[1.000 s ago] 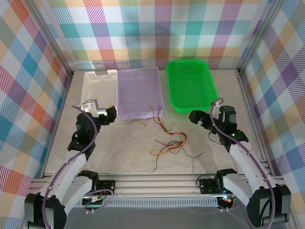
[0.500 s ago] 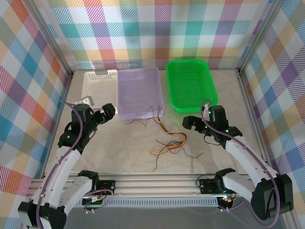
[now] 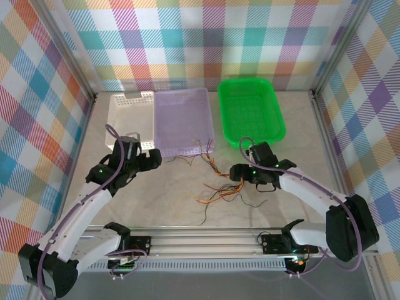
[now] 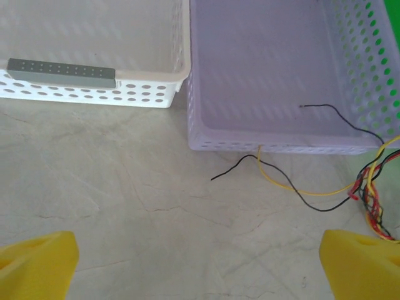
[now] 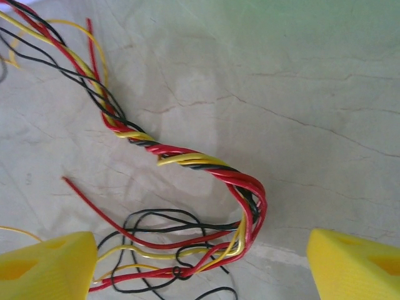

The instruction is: Untangle the cables

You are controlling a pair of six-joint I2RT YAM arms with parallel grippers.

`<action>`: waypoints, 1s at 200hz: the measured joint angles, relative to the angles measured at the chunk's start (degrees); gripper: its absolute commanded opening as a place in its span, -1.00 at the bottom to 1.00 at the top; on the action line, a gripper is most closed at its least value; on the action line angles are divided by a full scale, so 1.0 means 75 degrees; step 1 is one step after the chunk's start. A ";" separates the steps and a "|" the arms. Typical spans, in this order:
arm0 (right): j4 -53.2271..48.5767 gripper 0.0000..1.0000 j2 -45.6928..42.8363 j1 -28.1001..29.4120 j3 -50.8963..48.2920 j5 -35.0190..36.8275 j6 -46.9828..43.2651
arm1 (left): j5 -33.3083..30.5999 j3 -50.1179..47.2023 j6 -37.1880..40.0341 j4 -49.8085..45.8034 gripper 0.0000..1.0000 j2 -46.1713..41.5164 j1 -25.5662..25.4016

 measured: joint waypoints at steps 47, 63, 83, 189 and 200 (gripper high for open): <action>-0.0032 0.32 0.0291 0.0064 -0.0090 0.0641 0.0085 | -0.0184 0.0006 0.0184 -0.0163 0.95 -0.0105 -0.0213; 0.0003 0.20 0.0431 0.0070 -0.0096 0.0705 0.0070 | -0.0160 0.0006 0.0221 -0.0175 0.95 -0.0143 -0.0277; 0.0064 0.13 0.0729 0.0119 -0.0096 0.0764 0.0073 | -0.0128 0.0006 0.0303 -0.0175 0.95 -0.0204 -0.0338; 0.0300 -0.54 0.1696 0.0431 0.0032 0.0845 0.0128 | -0.0017 0.0006 0.0434 -0.0187 0.95 -0.0251 -0.0565; 0.0303 -0.68 0.1714 0.0449 0.0052 0.0895 0.0143 | 0.0015 0.0020 0.0417 -0.0207 0.95 -0.0251 -0.0629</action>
